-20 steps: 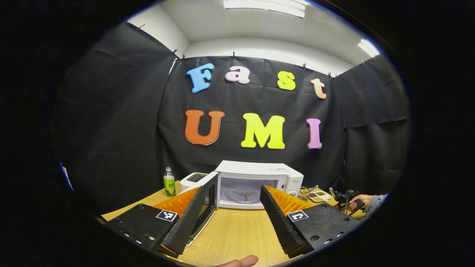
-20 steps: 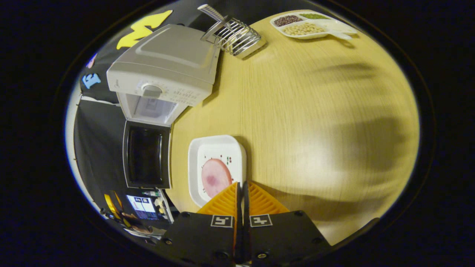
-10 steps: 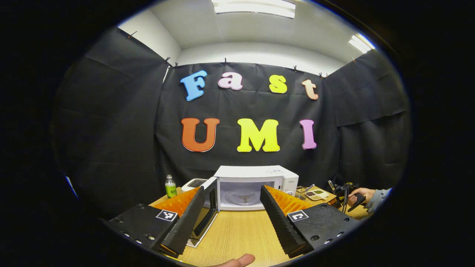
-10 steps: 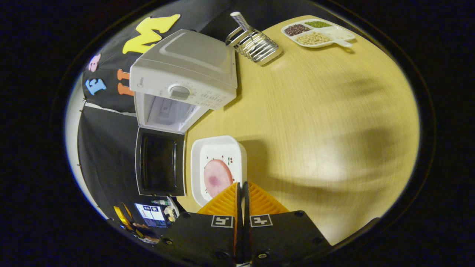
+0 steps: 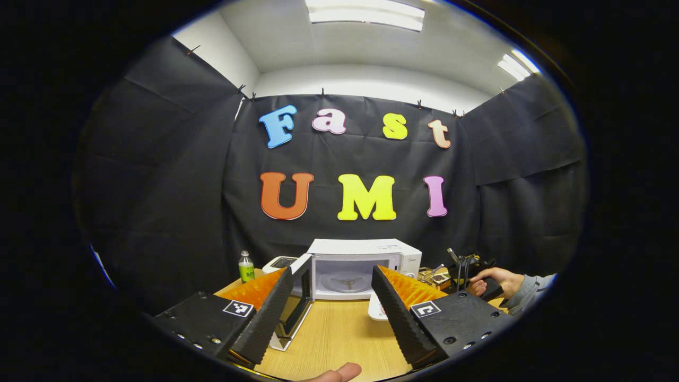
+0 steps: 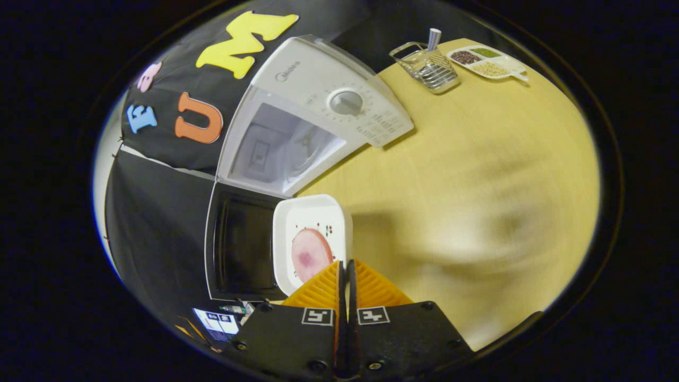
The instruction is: Open the microwave oven with the left hand, put the food in, and close the microwave oven.
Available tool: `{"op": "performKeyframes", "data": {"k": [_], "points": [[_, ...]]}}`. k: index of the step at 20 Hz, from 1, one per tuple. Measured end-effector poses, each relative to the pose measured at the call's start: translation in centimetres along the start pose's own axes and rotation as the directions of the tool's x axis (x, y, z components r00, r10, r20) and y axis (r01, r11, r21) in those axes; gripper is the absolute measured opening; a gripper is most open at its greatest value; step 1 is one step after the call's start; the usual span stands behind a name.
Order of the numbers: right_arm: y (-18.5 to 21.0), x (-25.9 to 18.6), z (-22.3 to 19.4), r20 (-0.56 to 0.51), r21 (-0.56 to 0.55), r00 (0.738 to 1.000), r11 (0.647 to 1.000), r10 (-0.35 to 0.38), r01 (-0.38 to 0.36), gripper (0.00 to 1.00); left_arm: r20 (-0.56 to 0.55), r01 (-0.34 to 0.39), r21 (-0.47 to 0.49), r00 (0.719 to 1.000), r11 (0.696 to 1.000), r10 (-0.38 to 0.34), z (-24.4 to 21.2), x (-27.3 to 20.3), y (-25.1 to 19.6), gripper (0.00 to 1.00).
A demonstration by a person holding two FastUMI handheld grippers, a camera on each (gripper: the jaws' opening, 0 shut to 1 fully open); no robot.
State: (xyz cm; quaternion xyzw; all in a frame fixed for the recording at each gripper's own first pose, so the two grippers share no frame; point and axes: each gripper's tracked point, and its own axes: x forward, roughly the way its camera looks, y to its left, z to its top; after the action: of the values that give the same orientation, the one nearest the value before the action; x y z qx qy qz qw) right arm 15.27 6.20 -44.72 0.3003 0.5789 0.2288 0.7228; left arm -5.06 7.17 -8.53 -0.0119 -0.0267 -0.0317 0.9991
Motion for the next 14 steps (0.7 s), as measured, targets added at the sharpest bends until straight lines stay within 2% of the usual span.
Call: {"op": "performKeyframes", "data": {"k": [1, 2, 3, 5, 7, 8, 10, 13, 14], "points": [[0.1, -0.7, 0.4, 0.013, 0.008, 1.0, 1.0, -0.002, 0.002, 0.0, -0.004, -0.012, 0.008, 1.0, 1.0, 0.012, 0.0, -0.3, 0.6, 0.92], [-0.2, -1.0, 0.9, 0.033, 0.02, 0.999, 1.0, -0.011, 0.01, 0.04, -0.008, -0.025, 0.014, 1.0, 1.0, 0.026, 0.0, -0.7, 1.1, 0.92], [-0.6, -1.3, 1.4, 0.058, 0.039, 0.998, 0.999, -0.025, 0.023, 0.0, -0.007, -0.041, 0.018, 0.999, 0.999, 0.042, 0.0, -1.0, 1.7, 0.92], [-1.3, -2.1, 2.3, 0.115, 0.094, 0.992, 0.995, -0.053, 0.042, 0.0, 0.003, -0.064, 0.023, 0.998, 0.998, 0.064, 0.2, -1.7, 2.6, 0.92], [-0.6, -1.6, 0.8, 0.185, 0.149, 0.98, 0.988, -0.07, 0.043, 0.04, 0.009, -0.069, 0.019, 0.998, 0.997, 0.069, 0.1, -2.2, 3.1, 0.92], [-0.8, -1.7, 0.6, 0.216, 0.194, 0.973, 0.98, -0.08, 0.037, 0.0, 0.005, -0.068, 0.014, 0.998, 0.998, 0.068, -0.1, -2.4, 3.3, 0.92], [-1.3, -1.7, 0.2, 0.266, 0.287, 0.959, 0.958, -0.096, 0.016, 0.0, -0.006, -0.076, 0.013, 0.997, 0.997, 0.076, -0.5, -2.5, 4.1, 0.92], [-1.6, -1.8, 0.0, 0.377, 0.39, 0.917, 0.92, -0.132, -0.028, 0.0, -0.02, -0.094, 0.035, 0.995, 0.995, 0.095, -1.1, -2.2, 5.2, 0.92], [-1.6, -1.7, -0.2, 0.41, 0.413, 0.9, 0.91, -0.148, -0.039, 0.04, -0.026, -0.095, 0.038, 0.995, 0.995, 0.096, -1.5, -2.2, 5.4, 0.92]]}}
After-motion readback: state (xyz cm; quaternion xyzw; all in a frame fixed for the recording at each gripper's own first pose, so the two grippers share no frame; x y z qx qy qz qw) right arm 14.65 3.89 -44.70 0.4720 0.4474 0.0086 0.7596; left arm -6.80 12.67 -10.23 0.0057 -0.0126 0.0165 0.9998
